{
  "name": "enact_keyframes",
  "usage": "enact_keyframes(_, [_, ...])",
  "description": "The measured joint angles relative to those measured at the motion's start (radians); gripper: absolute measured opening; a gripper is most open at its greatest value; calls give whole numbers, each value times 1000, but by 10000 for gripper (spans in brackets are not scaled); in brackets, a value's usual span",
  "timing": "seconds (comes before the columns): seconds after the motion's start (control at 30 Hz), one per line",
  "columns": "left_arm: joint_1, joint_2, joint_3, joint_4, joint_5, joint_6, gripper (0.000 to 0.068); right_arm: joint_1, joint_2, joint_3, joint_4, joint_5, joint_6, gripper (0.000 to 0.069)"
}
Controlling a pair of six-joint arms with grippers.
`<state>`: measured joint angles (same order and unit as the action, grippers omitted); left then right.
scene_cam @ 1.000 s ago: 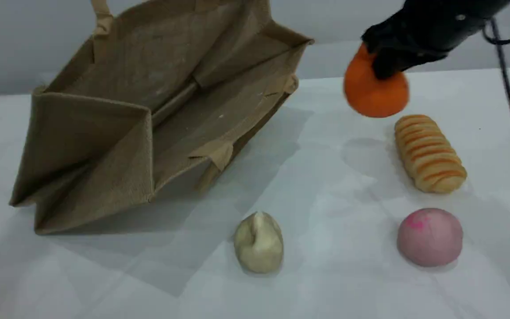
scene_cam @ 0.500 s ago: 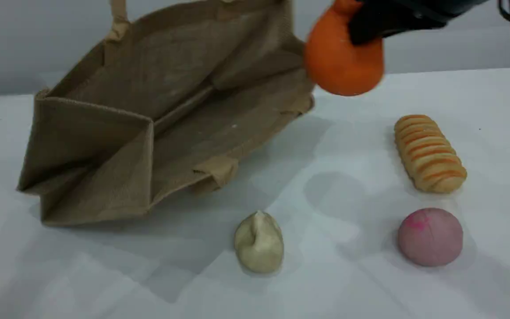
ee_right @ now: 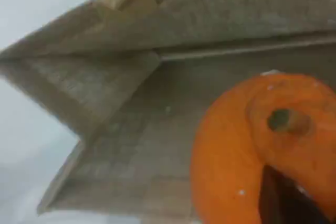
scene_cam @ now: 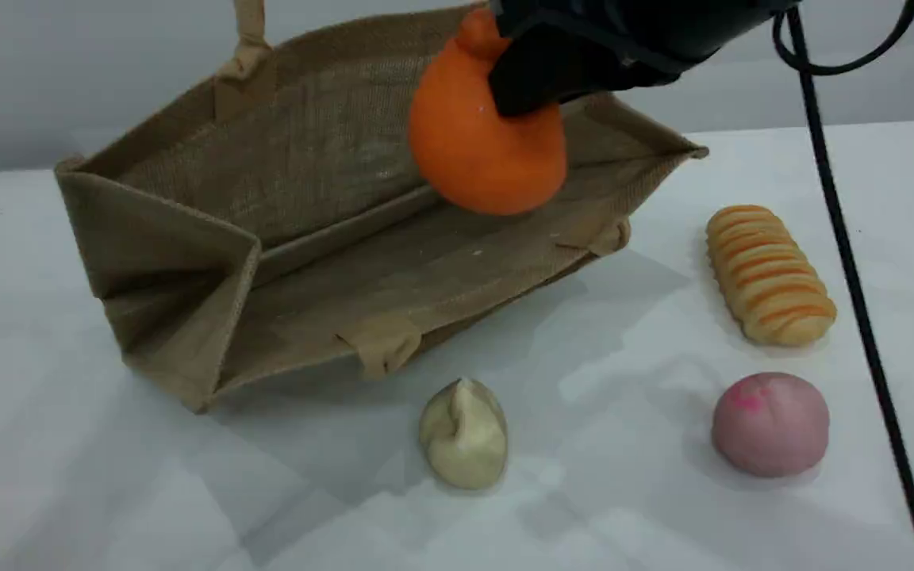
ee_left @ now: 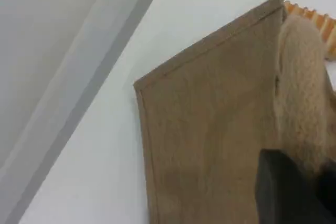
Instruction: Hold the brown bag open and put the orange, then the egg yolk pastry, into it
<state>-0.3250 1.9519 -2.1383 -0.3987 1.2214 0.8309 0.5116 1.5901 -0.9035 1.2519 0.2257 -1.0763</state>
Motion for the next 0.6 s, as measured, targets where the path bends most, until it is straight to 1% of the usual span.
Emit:
enact_keyframes(0.1, [0, 0, 0, -14, 0, -8, 88, 5, 35, -15, 60, -39, -64, 20])
enact_keyframes(0.23, [0, 0, 0, -53, -1, -8, 88, 7, 120, -77, 138, -8, -184, 25])
enact_keyframes(0.33, [0, 0, 0, -57, -1, -9, 88, 7, 197, -143, 198, 11, -265, 28])
enact_keyframes(0.4, [0, 0, 0, -55, -1, -10, 88, 7, 254, -188, 233, 12, -299, 29])
enact_keyframes(0.6, [0, 0, 0, -49, -1, -10, 88, 7, 414, -309, 241, 4, -347, 38])
